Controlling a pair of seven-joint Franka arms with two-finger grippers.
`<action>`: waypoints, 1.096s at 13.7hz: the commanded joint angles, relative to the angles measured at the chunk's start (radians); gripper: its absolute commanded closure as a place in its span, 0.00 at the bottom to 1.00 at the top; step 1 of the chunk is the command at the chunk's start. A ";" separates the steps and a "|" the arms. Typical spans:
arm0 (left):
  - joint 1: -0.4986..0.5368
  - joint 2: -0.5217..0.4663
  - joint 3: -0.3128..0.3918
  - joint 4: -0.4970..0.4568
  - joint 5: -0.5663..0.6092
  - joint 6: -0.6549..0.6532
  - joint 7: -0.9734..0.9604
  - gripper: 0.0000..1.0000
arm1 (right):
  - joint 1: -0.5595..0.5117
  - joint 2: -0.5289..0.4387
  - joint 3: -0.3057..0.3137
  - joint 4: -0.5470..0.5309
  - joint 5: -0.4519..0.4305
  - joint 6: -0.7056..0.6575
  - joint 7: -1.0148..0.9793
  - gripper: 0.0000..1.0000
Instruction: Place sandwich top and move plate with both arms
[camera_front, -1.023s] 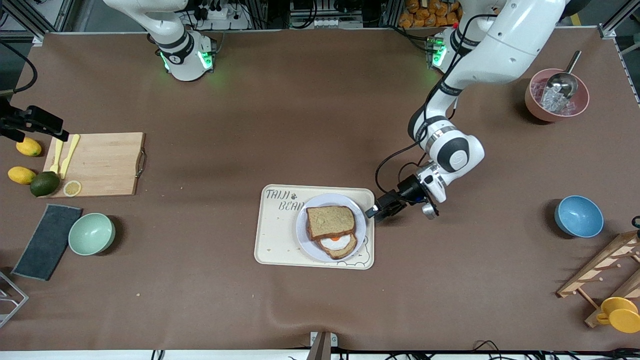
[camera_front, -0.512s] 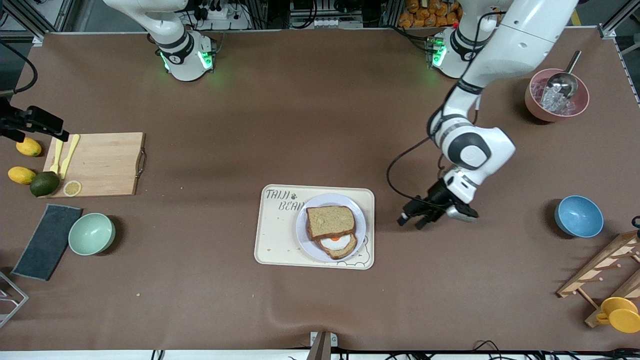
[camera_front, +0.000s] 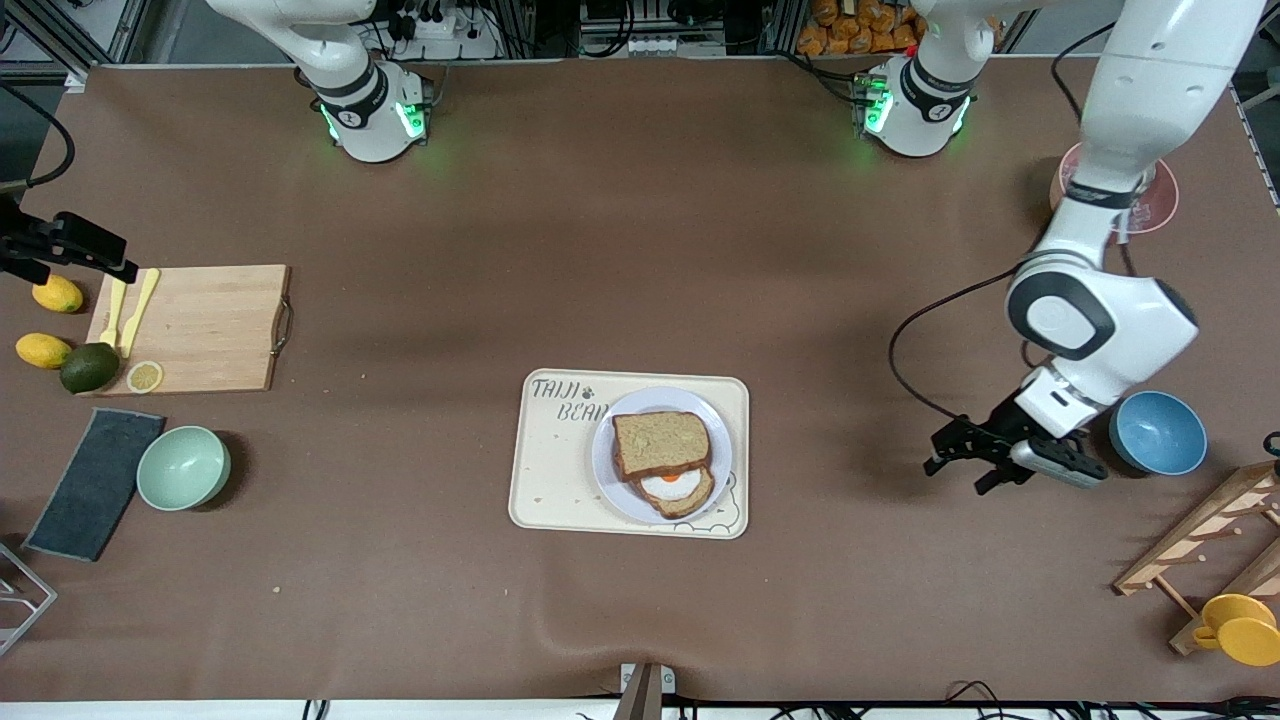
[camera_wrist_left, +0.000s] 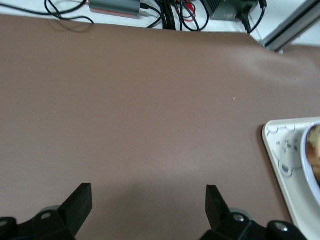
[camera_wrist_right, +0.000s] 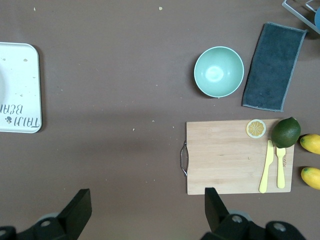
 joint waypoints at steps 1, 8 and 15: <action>0.000 -0.117 0.073 0.006 0.299 -0.191 -0.223 0.00 | 0.000 0.005 0.002 0.007 -0.011 -0.010 0.012 0.00; 0.004 -0.290 0.097 0.229 0.706 -0.737 -0.673 0.00 | -0.001 0.005 0.002 0.007 -0.011 -0.010 0.011 0.00; -0.002 -0.482 0.004 0.323 0.785 -1.054 -1.001 0.00 | -0.004 0.006 0.002 0.007 -0.011 -0.008 0.011 0.00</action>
